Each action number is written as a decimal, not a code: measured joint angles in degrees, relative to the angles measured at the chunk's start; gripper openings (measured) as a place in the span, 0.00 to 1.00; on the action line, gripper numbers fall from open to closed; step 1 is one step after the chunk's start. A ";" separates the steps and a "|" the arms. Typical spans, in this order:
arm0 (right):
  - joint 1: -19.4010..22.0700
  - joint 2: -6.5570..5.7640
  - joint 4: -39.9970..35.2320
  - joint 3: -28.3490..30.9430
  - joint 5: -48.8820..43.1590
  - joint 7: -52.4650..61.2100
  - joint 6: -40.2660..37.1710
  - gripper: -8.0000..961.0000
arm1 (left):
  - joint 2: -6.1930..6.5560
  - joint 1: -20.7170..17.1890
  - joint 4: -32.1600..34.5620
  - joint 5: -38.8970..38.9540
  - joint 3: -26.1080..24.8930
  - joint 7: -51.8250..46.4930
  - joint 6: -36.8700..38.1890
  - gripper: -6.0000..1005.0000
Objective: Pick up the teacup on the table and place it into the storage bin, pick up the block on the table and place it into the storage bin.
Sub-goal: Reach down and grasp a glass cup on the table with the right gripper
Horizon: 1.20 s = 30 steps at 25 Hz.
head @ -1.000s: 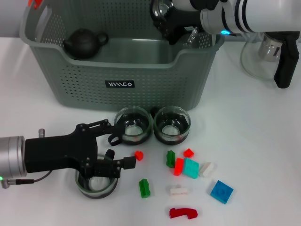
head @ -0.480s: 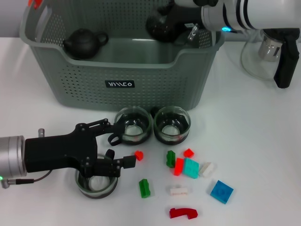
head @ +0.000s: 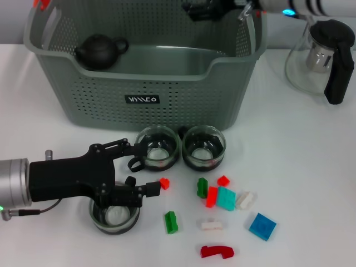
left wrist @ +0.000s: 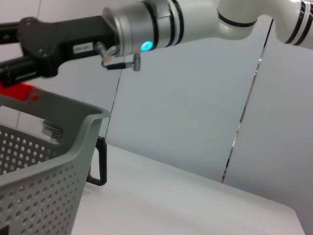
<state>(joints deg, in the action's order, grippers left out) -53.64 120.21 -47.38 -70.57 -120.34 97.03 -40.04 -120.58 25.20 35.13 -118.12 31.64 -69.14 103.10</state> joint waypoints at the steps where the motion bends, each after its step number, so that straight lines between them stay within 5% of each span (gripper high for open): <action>1: 1.10 0.05 -2.31 0.03 0.12 0.43 -0.50 0.84 | 0.00 0.01 0.01 0.00 0.00 0.03 -0.01 0.93; 7: 12.18 -0.13 -21.45 0.87 8.63 1.88 -10.66 0.86 | 0.00 0.07 0.17 -0.02 0.00 0.16 -0.20 0.93; 17: 26.14 -0.33 -38.44 2.08 13.18 1.59 -35.21 0.85 | 0.00 -0.16 0.21 -0.30 0.01 0.20 -0.86 0.93; 23: 24.74 -0.51 -40.98 7.06 7.75 5.84 -58.41 0.84 | 0.00 -0.23 0.10 -0.41 0.01 0.23 -0.90 0.93; 30: 19.13 -0.16 -37.71 5.06 -4.71 11.45 -62.61 0.84 | 0.00 -0.35 0.20 -0.60 0.01 0.24 -0.88 0.93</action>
<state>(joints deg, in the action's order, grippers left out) -34.52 120.05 -85.09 -65.51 -125.05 108.48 -102.65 -120.59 24.85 35.33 -118.72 31.64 -68.90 102.22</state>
